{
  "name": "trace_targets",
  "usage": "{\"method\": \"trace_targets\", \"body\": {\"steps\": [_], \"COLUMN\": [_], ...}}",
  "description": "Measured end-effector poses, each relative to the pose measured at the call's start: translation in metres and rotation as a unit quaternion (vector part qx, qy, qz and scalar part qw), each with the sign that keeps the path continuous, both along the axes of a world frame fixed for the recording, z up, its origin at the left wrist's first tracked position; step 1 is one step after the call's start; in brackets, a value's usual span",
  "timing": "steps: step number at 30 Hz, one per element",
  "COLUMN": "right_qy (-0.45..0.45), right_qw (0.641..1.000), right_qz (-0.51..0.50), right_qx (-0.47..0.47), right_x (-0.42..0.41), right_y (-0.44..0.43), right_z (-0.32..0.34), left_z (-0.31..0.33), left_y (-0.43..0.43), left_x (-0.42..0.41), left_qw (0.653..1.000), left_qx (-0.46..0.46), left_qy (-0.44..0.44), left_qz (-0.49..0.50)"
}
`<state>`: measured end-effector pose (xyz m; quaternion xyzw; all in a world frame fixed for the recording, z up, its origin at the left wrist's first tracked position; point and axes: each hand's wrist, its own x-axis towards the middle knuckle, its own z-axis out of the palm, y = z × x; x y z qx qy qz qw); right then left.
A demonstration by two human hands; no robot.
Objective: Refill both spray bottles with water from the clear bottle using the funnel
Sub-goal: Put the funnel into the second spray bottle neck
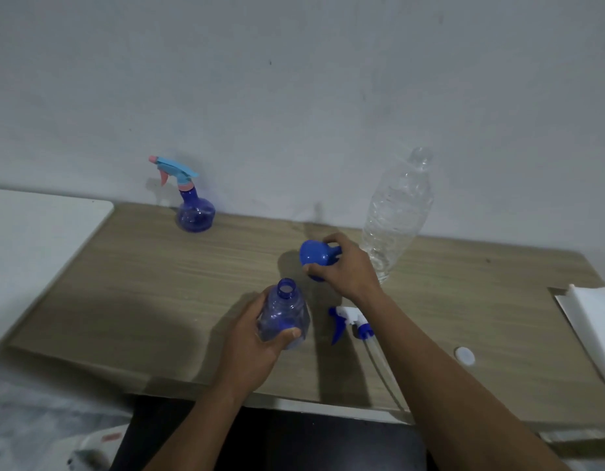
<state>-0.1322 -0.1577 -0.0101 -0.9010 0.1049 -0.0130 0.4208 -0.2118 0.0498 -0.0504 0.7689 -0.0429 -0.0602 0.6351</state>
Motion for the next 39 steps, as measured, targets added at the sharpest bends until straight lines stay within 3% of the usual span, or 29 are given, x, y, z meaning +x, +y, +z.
{"method": "trace_targets", "body": {"steps": [4, 8, 17, 21, 30, 39], "right_qy": [-0.049, -0.088, -0.143, -0.139, -0.182, -0.160], "right_qw": [0.993, 0.981, 0.964, 0.952, 0.935, 0.939], "right_qz": [-0.033, 0.031, 0.101, 0.070, 0.037, 0.047], "right_qx": [0.098, 0.172, 0.202, 0.262, 0.303, 0.301], "right_x": [-0.022, -0.046, -0.079, -0.082, -0.088, -0.090], "right_y": [0.002, 0.010, 0.041, 0.051, 0.058, 0.062], "right_z": [0.039, 0.078, 0.087, 0.080, 0.055, 0.062], "left_z": [0.000, 0.000, -0.004, -0.007, -0.009, -0.008], "left_y": [0.001, 0.002, 0.001, 0.001, 0.001, 0.001], "left_x": [0.001, 0.001, 0.005, 0.007, 0.008, 0.008], "left_qw": [1.000, 1.000, 1.000, 1.000, 1.000, 0.999], "left_qx": [0.008, 0.012, 0.008, 0.014, 0.006, 0.007], "left_qy": [0.003, 0.005, 0.020, 0.026, 0.030, 0.035], "left_qz": [-0.005, -0.011, -0.014, 0.000, 0.006, 0.004]}}
